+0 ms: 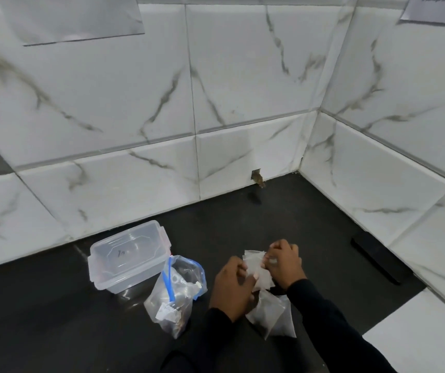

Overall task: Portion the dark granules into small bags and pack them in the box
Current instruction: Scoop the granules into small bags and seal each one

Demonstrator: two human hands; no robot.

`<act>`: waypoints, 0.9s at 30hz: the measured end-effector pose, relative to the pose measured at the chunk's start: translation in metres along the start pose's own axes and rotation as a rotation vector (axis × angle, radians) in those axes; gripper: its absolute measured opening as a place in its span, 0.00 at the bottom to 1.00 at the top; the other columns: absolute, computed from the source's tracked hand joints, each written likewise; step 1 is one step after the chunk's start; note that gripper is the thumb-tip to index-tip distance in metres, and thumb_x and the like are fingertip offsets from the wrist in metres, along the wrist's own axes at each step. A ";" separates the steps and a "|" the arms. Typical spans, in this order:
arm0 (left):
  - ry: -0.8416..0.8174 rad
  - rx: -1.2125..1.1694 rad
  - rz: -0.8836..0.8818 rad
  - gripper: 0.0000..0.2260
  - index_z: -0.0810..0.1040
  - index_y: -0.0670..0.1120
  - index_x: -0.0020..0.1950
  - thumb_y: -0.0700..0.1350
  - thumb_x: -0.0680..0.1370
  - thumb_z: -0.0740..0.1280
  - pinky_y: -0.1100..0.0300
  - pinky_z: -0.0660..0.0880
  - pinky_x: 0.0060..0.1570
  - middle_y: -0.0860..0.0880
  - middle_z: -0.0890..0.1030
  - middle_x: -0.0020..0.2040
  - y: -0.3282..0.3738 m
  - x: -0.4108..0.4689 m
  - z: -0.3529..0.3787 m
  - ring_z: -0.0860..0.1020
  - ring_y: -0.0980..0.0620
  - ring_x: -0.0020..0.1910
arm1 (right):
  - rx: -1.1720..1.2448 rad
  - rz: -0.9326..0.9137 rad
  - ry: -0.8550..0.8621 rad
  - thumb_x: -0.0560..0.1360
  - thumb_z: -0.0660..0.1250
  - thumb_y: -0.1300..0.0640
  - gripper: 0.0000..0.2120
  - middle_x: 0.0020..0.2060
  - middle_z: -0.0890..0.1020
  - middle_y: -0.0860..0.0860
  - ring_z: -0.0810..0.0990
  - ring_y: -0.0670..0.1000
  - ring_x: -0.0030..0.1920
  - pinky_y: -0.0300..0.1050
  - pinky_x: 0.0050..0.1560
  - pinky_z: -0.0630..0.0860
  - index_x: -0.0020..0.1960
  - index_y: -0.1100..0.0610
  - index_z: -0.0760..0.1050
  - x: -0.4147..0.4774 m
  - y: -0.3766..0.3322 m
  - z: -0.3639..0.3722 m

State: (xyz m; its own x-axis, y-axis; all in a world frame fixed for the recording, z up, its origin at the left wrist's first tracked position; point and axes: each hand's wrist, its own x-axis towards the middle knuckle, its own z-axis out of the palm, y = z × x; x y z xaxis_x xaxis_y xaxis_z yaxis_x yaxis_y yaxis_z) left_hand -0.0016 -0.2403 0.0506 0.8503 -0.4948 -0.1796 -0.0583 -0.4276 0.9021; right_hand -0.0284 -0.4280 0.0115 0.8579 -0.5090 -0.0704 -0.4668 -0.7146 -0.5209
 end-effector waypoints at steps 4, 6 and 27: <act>0.115 0.087 0.226 0.06 0.77 0.59 0.53 0.56 0.80 0.62 0.63 0.76 0.57 0.57 0.76 0.58 0.024 -0.009 -0.023 0.76 0.62 0.57 | -0.140 -0.385 0.234 0.70 0.75 0.52 0.04 0.60 0.73 0.45 0.65 0.51 0.61 0.51 0.52 0.69 0.40 0.45 0.80 -0.033 -0.042 -0.019; 0.168 0.060 0.201 0.10 0.80 0.55 0.51 0.55 0.81 0.59 0.58 0.79 0.55 0.55 0.78 0.55 0.030 -0.012 -0.037 0.78 0.58 0.55 | -0.129 -0.500 0.292 0.70 0.75 0.52 0.04 0.60 0.75 0.46 0.67 0.54 0.62 0.51 0.51 0.70 0.43 0.45 0.81 -0.045 -0.071 -0.025; 0.442 0.192 -0.076 0.09 0.86 0.47 0.39 0.36 0.73 0.68 0.58 0.80 0.43 0.53 0.85 0.49 -0.007 -0.078 -0.254 0.83 0.54 0.37 | 0.282 -0.479 -0.160 0.72 0.73 0.55 0.02 0.41 0.80 0.41 0.80 0.44 0.49 0.42 0.55 0.73 0.42 0.51 0.84 -0.008 -0.202 -0.003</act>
State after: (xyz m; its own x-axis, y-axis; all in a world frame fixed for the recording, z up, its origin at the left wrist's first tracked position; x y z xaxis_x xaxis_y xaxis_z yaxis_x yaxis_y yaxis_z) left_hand 0.0657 -0.0067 0.1577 0.9942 -0.1055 -0.0211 -0.0470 -0.6025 0.7968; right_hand 0.0583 -0.2810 0.1192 0.9914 -0.0659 0.1132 0.0382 -0.6810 -0.7313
